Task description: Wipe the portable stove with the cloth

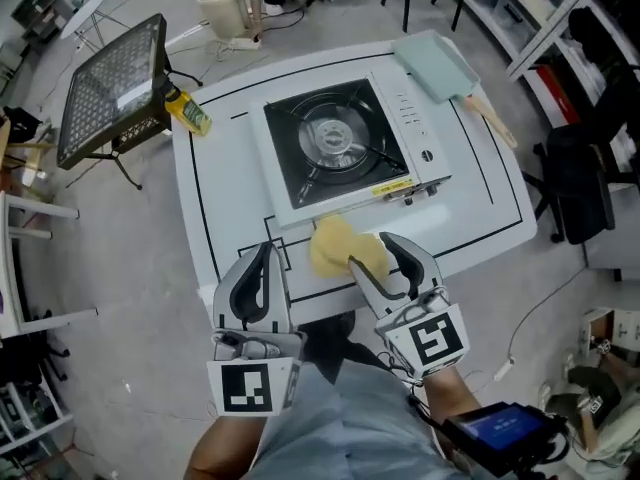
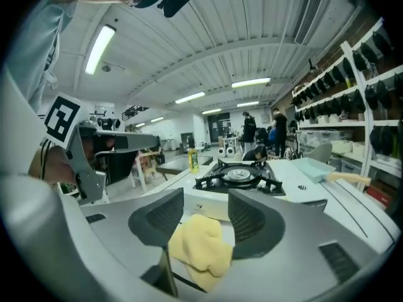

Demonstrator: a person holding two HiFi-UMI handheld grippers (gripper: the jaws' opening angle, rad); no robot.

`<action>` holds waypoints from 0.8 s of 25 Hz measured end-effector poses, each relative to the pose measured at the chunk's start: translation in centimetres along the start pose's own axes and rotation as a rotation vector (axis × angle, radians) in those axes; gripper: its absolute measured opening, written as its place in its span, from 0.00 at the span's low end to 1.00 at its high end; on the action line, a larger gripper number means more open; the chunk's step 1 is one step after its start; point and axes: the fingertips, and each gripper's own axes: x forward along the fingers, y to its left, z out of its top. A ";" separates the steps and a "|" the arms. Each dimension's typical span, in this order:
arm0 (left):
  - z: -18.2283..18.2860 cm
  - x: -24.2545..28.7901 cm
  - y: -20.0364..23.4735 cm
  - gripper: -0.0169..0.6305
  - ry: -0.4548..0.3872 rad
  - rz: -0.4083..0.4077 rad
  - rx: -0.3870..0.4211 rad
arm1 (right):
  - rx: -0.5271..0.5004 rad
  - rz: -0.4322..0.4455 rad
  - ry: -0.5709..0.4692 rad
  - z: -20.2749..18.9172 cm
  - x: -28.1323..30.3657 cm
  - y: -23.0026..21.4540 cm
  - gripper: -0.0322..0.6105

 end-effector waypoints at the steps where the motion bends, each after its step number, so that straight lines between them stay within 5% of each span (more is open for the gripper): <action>1: -0.8 0.4 0.7 0.05 0.013 0.008 -0.010 | -0.008 0.011 0.032 -1.1 1.1 0.1 0.38; 7: -6.0 2.3 4.6 0.05 0.117 0.044 -0.065 | -0.159 0.086 0.259 -7.8 6.4 0.9 0.46; 12: -9.3 3.6 6.5 0.05 0.177 0.062 -0.096 | -0.172 0.149 0.441 -12.6 8.7 1.2 0.47; 20: -9.7 5.7 6.7 0.05 0.189 0.051 -0.109 | -0.138 0.236 0.488 -13.2 9.2 1.3 0.40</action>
